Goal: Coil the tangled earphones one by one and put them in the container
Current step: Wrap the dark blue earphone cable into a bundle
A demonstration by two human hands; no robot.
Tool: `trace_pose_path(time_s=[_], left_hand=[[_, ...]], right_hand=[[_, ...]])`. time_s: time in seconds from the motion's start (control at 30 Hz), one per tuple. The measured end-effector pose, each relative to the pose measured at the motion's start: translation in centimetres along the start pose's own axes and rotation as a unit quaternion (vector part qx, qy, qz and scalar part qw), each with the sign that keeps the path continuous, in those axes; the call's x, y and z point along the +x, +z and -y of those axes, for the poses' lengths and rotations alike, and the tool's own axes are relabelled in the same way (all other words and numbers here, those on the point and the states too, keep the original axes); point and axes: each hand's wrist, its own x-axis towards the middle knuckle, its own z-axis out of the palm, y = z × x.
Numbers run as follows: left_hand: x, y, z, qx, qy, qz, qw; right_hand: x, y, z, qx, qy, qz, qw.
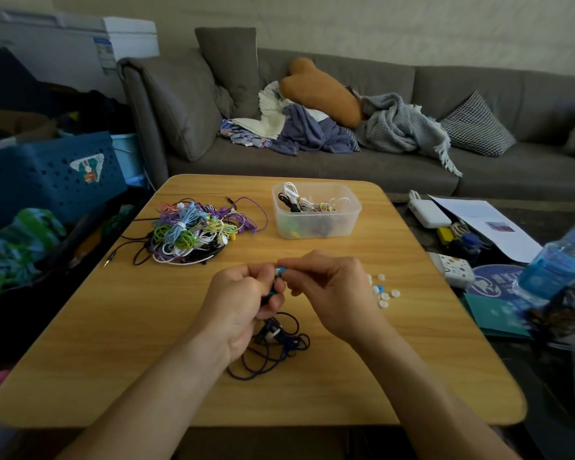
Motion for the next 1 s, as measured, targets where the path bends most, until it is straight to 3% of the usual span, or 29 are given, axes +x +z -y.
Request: trace_pose_path(time_s=[0.27,0.33,0.43,0.53,0.6,0.67,0.83,1.0], left_hand=[[-0.3,0.3,0.2,0.009,0.045,0.023,0.999],[0.0,0.2,0.1,-0.023,0.017,0.031,0.999],[0.4,0.0,0.1,-0.068,-0.032,0.042,0.996],[0.5,0.1,0.3,-0.046,-0.032,0.043,0.998],[0.6,0.3,0.5,-0.042,-0.032,0.035,0.998],[0.7,0.5,0.6,-0.051,-0.038,0.025,0.998],[0.8,0.7,0.4,-0.082,-0.061,0.013,0.995],[0.9,0.2,0.2,-0.092,-0.058,0.031,0.994]], right_hand=[[-0.4,-1.3,-0.1,0.041,0.102,0.016,0.994],[-0.1,-2.8,-0.2,-0.017,0.119,-0.038,0.992],[0.1,-6.0,-0.7,-0.091,0.178,-0.182,0.963],[-0.1,-8.7,-1.3,-0.032,0.239,-0.309,0.92],[-0.2,-9.6,-1.4,-0.03,0.254,-0.344,0.903],[-0.4,-10.0,-1.5,-0.073,0.272,-0.326,0.902],[-0.5,-9.4,-2.3,-0.23,0.318,-0.15,0.908],[-0.1,-9.2,-2.6,-0.307,0.317,-0.085,0.893]])
